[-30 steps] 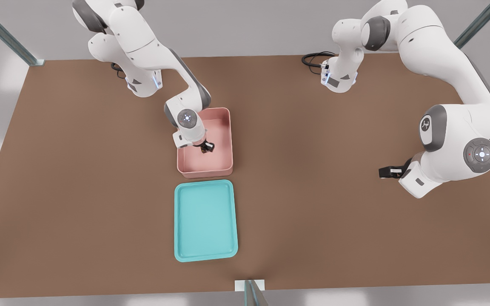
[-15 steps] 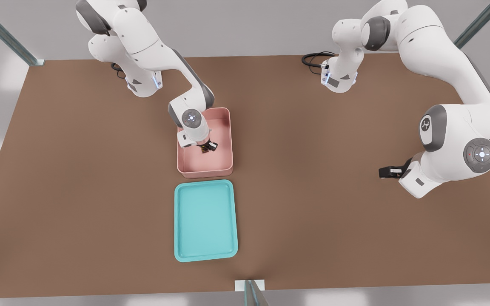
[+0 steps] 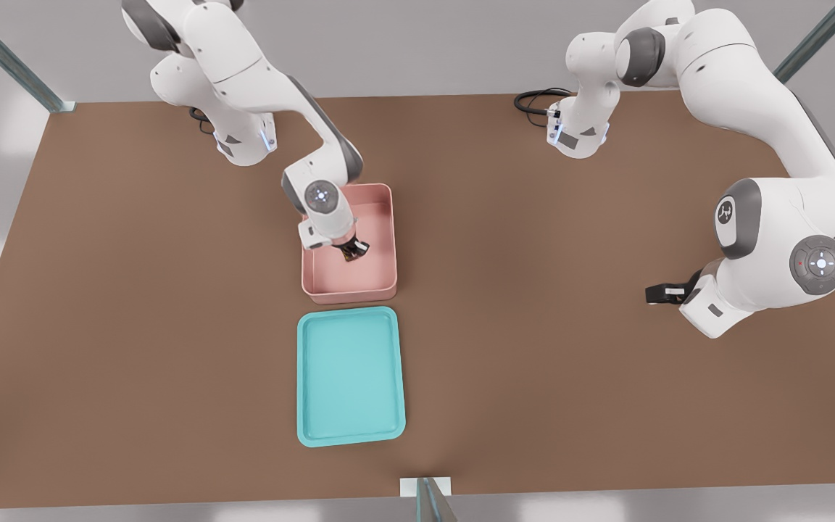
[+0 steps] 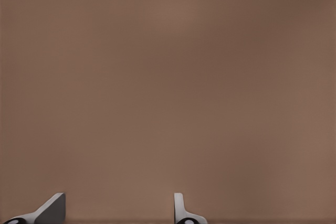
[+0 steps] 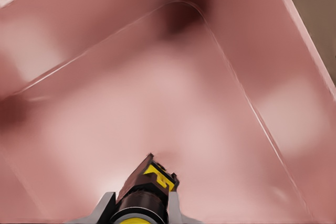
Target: The left arm remains still, and the right arm places the button from the box into the tray
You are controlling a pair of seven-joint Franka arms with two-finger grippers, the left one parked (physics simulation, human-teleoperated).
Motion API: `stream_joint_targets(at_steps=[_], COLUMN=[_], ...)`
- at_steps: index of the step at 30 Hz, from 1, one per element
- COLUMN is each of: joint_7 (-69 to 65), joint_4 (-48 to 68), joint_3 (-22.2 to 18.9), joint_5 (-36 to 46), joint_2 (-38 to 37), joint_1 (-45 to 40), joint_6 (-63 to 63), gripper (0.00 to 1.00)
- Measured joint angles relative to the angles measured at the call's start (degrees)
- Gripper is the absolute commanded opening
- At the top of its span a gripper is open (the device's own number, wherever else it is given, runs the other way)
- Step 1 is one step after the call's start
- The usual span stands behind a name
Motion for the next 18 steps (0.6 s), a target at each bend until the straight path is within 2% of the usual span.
stream_joint_targets(at_steps=[5,9,12,18], joint_7=[0.04,0.06,0.04,-0.08], joint_4=[3.4,12.85,23.06,50.81], joint_3=[-1.7,-4.44,-5.06,-5.28], joint_5=[0.03,-0.37,-0.6,-0.9], joint_2=[-3.98,-3.59,1.03,17.27], joint_1=[-0.13,-1.72,-4.27,-10.19], joint_6=[-3.95,-9.68,-14.06,-24.75], gripper=[0.46,0.46,0.46,0.46])
